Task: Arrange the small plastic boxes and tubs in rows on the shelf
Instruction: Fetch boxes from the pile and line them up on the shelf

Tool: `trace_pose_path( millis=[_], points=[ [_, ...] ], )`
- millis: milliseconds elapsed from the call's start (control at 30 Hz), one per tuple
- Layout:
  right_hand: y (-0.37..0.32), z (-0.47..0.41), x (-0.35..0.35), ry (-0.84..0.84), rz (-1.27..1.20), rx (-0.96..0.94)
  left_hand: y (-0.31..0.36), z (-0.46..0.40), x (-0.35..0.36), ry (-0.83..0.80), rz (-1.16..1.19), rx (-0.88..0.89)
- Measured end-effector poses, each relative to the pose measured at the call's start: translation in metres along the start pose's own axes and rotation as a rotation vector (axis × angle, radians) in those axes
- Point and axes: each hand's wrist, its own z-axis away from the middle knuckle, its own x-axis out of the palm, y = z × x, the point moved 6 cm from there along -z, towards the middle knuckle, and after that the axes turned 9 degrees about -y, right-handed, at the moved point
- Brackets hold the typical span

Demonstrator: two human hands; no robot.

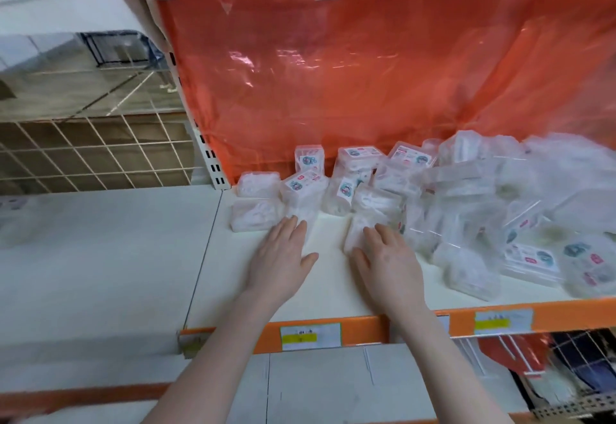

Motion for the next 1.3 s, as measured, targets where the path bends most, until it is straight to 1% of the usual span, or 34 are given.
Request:
trace_pose_path(
  millis=[133,267,333,433,600,667,767,900,1000,1133,1300],
  points=[
    [-0.002,0.008,-0.001,0.015,-0.035,-0.050,0.002,0.013,0.000,0.026,0.018,0.020],
    [-0.007,0.028,-0.003,0.079,-0.089,-0.126,-0.002,0.043,0.005,0.026,0.011,0.040],
    [-0.007,0.035,-0.001,0.085,-0.101,-0.144,-0.005,0.057,0.006,0.038,0.030,0.051],
    [-0.003,0.037,0.002,0.080,-0.142,-0.120,-0.008,0.067,0.004,0.056,0.055,0.050],
    [-0.009,0.034,-0.003,0.146,-0.117,-0.053,-0.009,0.051,-0.005,0.087,0.067,0.001],
    [-0.011,0.028,-0.001,0.114,-0.111,-0.011,-0.008,0.040,-0.007,0.087,0.054,-0.020],
    [-0.010,0.018,0.007,-0.001,-0.093,0.070,-0.006,0.027,-0.005,0.051,0.031,-0.058],
    [-0.010,0.011,0.008,-0.071,-0.047,0.113,-0.008,0.021,-0.005,0.033,0.018,-0.133],
    [-0.007,0.011,0.009,-0.114,-0.038,0.092,-0.010,0.023,-0.004,0.014,0.023,-0.149],
    [-0.003,0.015,0.007,-0.124,-0.095,0.027,-0.013,0.028,-0.003,-0.035,0.054,-0.113],
    [-0.004,0.017,0.003,-0.164,-0.099,0.022,-0.019,0.031,-0.006,-0.081,0.075,-0.100]
  ],
)
